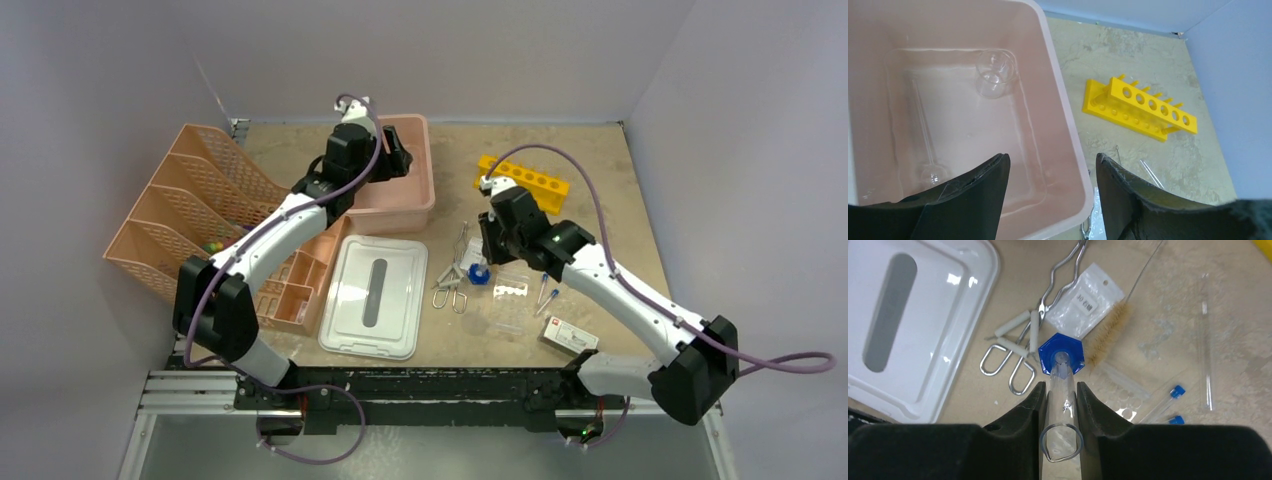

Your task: Organize the chemistry lab equipment

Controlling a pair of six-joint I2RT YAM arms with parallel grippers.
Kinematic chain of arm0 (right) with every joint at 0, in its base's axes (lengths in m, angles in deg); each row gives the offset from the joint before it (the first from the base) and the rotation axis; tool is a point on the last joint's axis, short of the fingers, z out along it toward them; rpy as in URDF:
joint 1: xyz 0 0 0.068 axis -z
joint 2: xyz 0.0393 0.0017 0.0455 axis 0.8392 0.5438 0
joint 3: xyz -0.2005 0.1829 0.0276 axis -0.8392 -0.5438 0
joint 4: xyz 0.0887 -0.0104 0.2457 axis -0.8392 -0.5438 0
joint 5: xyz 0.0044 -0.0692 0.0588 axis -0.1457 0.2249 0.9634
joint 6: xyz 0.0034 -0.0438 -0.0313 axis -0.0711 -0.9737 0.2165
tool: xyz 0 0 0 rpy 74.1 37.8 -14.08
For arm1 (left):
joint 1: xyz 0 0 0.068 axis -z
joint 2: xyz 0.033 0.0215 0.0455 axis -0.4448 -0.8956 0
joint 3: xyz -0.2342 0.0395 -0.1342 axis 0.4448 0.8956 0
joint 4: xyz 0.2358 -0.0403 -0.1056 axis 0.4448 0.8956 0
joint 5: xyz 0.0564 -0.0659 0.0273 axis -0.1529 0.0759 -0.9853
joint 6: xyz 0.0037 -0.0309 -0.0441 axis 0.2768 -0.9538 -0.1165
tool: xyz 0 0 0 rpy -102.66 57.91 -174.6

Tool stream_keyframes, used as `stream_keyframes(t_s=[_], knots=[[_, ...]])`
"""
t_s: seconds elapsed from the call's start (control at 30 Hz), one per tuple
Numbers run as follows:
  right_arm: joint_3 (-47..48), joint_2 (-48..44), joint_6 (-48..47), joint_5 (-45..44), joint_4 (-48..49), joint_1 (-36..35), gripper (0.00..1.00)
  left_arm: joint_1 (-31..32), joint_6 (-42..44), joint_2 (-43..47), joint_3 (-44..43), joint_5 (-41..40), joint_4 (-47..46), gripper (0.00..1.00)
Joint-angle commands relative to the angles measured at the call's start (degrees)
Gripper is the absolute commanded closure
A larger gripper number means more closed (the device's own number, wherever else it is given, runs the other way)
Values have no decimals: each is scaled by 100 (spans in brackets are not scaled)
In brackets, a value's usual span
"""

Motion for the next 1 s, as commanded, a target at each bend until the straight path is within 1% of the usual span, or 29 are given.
stream_keyframes(t_s=[0.0, 0.07, 0.13, 0.23, 0.33, 0.43, 0.53, 0.63, 0.67, 0.73, 0.8, 0.97], knots=[[621, -98, -565, 594, 234, 591, 84, -31, 23, 607, 302, -175, -802, 37], [854, -60, -750, 933, 237, 809, 83, -31, 91, 716, 384, -54, -928, 37], [1105, 29, -873, 1075, 209, 924, 83, -31, 136, 773, 450, 228, -1070, 36], [1435, 199, -892, 1596, 256, 1124, 83, -26, 232, 772, 562, 1141, -1417, 36], [1705, 366, -799, 2528, 516, 1341, 83, -24, 273, 734, 551, 1970, -1534, 38], [2140, 752, -716, 3483, 722, 1496, 83, -31, 422, 753, 563, 2768, -1599, 39], [2699, 1166, -674, 4320, 728, 1599, 83, -60, 666, 797, 502, 3391, -1329, 38], [3038, 1437, -555, 5112, 786, 1694, 83, -75, 852, 874, 507, 3970, -1141, 38], [3066, 1489, -512, 5346, 836, 1710, 83, -75, 882, 898, 534, 4099, -1138, 39], [3086, 1562, -456, 5747, 895, 1753, 83, -68, 961, 966, 632, 4029, -1113, 40], [3087, 1616, -426, 6045, 938, 1767, 83, -43, 1118, 1133, 933, 4022, -1169, 42], [3017, 1658, -341, 6439, 1102, 1765, 83, -9, 1864, 1619, 1511, 4071, -1247, 46]])
